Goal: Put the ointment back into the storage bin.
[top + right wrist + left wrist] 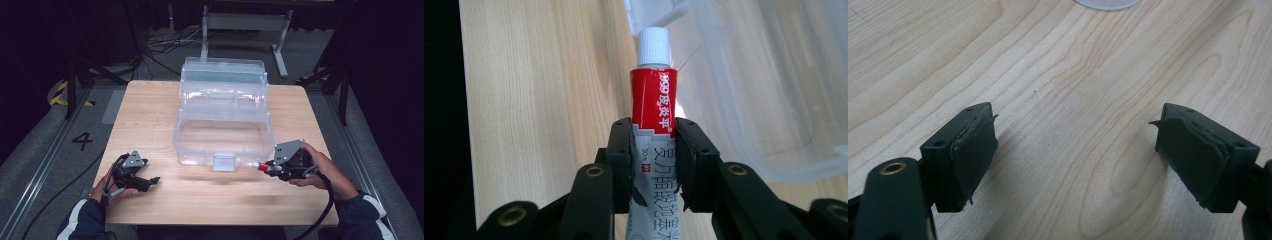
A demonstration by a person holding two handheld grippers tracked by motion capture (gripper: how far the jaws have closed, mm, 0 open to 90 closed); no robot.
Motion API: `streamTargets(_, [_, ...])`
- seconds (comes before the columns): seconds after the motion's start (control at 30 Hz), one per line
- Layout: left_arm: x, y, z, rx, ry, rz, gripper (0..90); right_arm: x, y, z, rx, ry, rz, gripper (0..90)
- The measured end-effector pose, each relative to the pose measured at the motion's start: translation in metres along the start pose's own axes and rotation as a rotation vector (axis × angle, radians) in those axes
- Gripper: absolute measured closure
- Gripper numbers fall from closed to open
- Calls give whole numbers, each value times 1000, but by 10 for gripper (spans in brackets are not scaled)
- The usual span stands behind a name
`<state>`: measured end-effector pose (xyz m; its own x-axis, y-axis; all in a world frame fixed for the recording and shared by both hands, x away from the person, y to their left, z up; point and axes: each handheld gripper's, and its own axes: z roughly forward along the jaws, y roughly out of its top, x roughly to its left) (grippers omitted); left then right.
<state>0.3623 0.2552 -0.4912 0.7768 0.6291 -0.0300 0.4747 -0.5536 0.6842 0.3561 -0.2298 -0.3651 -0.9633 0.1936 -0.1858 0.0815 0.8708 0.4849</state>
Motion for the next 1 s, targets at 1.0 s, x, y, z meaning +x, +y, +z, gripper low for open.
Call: streamTargets(1.0, [0, 0, 0, 1, -1, 2, 165, -26, 59, -29, 43, -76, -82, 708])
